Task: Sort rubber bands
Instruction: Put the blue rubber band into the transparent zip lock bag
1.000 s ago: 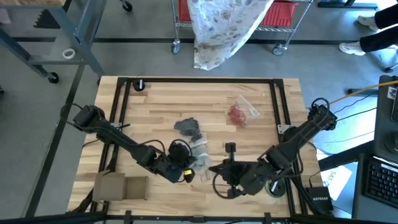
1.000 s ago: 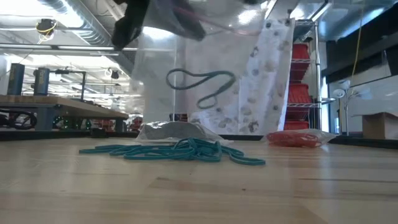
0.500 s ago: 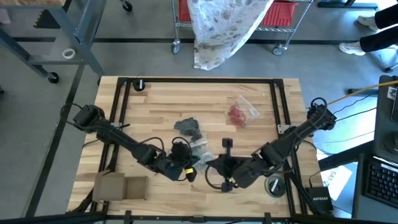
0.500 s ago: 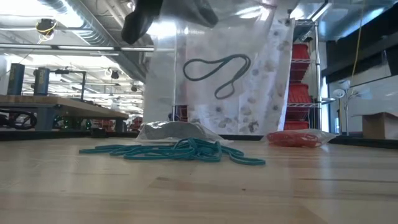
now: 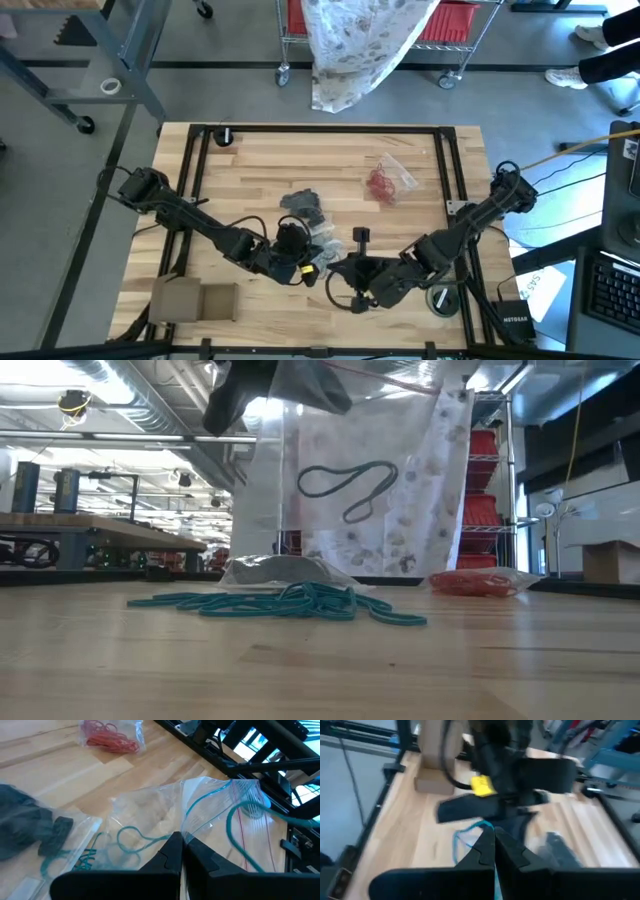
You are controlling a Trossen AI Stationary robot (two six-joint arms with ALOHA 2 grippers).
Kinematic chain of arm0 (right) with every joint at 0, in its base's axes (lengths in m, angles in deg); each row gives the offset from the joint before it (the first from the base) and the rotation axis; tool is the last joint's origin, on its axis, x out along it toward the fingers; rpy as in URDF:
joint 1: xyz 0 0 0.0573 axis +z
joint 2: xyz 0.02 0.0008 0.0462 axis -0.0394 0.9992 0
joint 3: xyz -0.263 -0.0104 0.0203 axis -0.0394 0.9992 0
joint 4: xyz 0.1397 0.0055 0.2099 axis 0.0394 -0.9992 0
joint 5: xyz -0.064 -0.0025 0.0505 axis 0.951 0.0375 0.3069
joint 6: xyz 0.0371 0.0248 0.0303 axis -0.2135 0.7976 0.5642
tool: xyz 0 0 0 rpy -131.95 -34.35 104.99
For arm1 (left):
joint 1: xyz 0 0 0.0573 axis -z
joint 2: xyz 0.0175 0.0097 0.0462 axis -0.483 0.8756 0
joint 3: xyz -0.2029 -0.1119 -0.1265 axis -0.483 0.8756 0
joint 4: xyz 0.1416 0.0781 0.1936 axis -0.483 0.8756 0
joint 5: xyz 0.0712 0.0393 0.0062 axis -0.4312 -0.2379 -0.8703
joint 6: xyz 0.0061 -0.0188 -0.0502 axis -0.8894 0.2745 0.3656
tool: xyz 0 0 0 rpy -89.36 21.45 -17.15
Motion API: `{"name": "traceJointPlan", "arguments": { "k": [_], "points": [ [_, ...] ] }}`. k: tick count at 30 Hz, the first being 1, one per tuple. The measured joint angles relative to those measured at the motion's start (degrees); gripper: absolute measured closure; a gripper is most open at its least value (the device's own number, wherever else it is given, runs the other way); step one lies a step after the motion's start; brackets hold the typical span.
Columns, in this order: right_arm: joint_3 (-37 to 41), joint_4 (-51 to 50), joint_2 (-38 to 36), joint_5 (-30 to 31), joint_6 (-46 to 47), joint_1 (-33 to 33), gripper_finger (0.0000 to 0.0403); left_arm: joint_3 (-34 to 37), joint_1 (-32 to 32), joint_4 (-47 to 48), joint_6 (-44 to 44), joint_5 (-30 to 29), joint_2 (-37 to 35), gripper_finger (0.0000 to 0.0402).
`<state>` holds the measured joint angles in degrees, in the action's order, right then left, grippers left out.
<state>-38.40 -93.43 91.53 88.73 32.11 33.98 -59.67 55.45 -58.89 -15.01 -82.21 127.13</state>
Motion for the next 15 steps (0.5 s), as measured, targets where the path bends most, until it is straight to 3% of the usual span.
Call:
{"name": "traceJointPlan", "arguments": {
  "k": [10,15],
  "points": [
    [0.0,-7.6,1.2,3.8,-0.5,-2.9,0.0403,0.0,0.7,-0.4,0.0,0.1,0.0,0.0401],
    [0.0,-9.8,1.0,0.7,2.4,-5.2,0.0403,0.0,1.2,-0.3,-0.2,0.1,0.0,0.0401]
  ]
}}
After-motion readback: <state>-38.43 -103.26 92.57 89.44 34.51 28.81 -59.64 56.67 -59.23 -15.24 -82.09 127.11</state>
